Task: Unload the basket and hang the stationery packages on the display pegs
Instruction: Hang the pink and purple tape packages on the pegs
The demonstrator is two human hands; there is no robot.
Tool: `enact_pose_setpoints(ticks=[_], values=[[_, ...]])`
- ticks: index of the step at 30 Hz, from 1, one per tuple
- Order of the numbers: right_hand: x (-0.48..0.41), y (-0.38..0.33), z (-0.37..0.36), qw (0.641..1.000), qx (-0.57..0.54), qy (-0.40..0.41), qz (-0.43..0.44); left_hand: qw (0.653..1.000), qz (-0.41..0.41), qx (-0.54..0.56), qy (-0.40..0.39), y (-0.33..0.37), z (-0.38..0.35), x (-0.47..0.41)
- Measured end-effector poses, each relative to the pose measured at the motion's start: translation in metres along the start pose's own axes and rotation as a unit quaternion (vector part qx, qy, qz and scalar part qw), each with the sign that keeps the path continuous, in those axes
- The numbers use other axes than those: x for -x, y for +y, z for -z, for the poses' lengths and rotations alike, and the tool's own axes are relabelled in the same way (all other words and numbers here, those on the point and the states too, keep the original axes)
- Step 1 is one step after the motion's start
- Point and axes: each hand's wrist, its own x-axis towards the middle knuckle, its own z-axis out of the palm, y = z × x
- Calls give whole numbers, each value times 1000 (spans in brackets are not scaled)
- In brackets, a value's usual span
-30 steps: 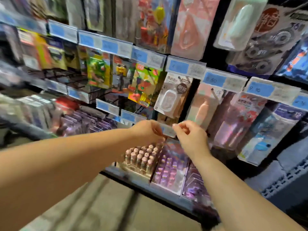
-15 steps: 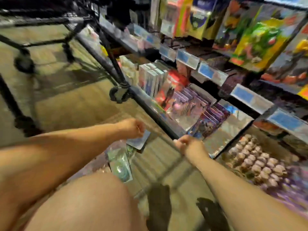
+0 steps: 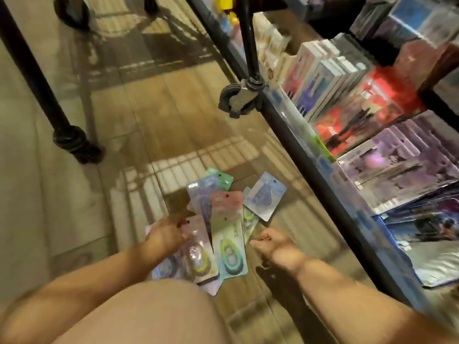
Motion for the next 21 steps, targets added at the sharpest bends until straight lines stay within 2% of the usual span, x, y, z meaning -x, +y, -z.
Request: enact_pose_setpoints(ticks=[3,7,9,13,16,21], values=[[-17,-8,-20,999,29,-40,-17,996,11,27,84,-26,-23,0],[-40,-13,-40,997,50,-50,2,991,73,5,112,-35,-33,8],[-50,-15,-47,999,37,-35,11,987,112,16,112,-39,-36,8],[-73,-2,-64,998,41,-20,-50,971,185,112,100,-48,-42,6],[-55,-24,-55,996,77,11,-53,963,199,148,104,-41,-41,5],[-51,-26,-50,995,-36,23,-85,953,195,197,124,-25,-46,-4]])
